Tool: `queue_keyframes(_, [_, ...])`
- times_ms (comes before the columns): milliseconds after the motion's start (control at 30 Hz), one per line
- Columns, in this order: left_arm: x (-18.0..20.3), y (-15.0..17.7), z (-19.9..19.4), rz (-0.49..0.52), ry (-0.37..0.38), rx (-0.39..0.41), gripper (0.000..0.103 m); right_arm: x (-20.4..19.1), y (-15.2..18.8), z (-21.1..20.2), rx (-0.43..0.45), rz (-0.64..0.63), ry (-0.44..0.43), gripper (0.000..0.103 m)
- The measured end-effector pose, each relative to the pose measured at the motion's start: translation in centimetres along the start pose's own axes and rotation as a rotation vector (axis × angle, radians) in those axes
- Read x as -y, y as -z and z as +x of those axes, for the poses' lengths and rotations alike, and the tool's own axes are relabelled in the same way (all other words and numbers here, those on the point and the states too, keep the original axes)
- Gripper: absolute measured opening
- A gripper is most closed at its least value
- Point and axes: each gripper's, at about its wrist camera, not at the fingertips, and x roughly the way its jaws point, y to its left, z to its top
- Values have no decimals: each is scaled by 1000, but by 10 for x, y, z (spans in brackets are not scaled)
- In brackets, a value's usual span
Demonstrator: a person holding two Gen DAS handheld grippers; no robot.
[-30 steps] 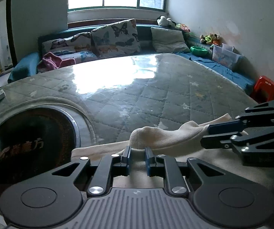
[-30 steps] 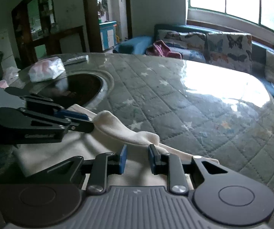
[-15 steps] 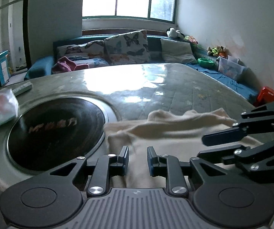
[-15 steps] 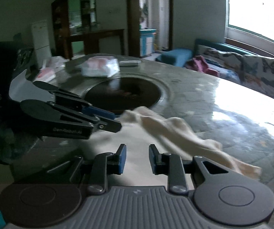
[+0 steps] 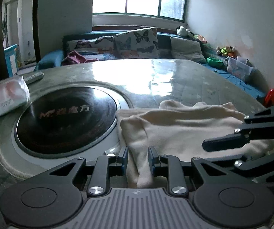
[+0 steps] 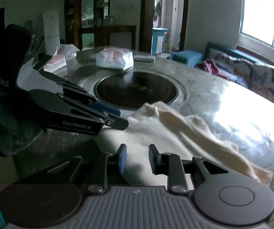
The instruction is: Fold clothes
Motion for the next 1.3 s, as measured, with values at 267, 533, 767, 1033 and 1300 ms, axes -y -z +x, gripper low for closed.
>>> queue_keyframes(267, [-12,-3,-5,-56,-2,-3,26,-8,-6,-2,-1,-48,-11,36])
queue_keyframes(533, [-31,-3,-8,-151,-24,-34,29,-33,-13,9,-11,-177,-42,40])
queue_keyframes(767, [-38,-8,-9,-206,-26,-41,40,-57,-17,24,-14,-290,-38,44])
queue_keyframes(1033, [-39,-12,-10,-226,-33,-41,48,-69,-15,43,-54,-357,-26,45])
queue_keyframes(1300, [-39,-15,-11,-239,-14,-38,52,-66,-15,51,-65,-331,-15,36])
